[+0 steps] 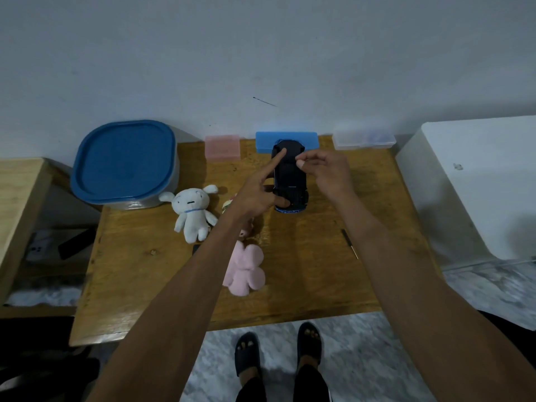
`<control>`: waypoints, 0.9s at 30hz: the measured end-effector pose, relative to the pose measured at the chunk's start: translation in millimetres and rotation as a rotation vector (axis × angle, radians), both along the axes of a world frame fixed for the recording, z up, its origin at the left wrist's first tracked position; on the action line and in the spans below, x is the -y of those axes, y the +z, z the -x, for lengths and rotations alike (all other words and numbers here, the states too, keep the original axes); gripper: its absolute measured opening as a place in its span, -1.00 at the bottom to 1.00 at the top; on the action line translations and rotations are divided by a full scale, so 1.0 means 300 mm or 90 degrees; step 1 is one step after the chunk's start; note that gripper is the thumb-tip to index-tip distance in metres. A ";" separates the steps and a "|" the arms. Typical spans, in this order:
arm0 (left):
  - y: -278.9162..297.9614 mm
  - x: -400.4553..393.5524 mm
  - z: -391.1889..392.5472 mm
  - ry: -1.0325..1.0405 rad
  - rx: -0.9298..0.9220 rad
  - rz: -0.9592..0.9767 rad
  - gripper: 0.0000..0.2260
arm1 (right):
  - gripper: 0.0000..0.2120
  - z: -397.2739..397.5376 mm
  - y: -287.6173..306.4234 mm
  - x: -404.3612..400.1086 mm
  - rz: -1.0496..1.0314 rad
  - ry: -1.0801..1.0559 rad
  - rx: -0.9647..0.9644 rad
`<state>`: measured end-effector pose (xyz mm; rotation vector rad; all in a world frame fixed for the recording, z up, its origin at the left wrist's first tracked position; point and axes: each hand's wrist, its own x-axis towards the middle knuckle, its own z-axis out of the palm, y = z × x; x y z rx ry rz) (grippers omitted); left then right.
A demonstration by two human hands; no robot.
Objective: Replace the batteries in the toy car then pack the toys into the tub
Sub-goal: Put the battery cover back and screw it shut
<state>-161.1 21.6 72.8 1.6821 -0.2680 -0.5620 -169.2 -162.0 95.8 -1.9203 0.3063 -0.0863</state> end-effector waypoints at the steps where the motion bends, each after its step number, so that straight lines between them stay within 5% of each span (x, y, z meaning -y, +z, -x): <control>1: -0.003 -0.001 -0.003 0.002 -0.003 0.001 -0.03 | -0.89 -0.004 0.001 -0.001 0.001 0.001 -0.003; 27: -0.014 0.045 0.009 0.041 0.040 0.042 -0.12 | -0.93 -0.018 -0.022 -0.030 0.084 -0.112 0.030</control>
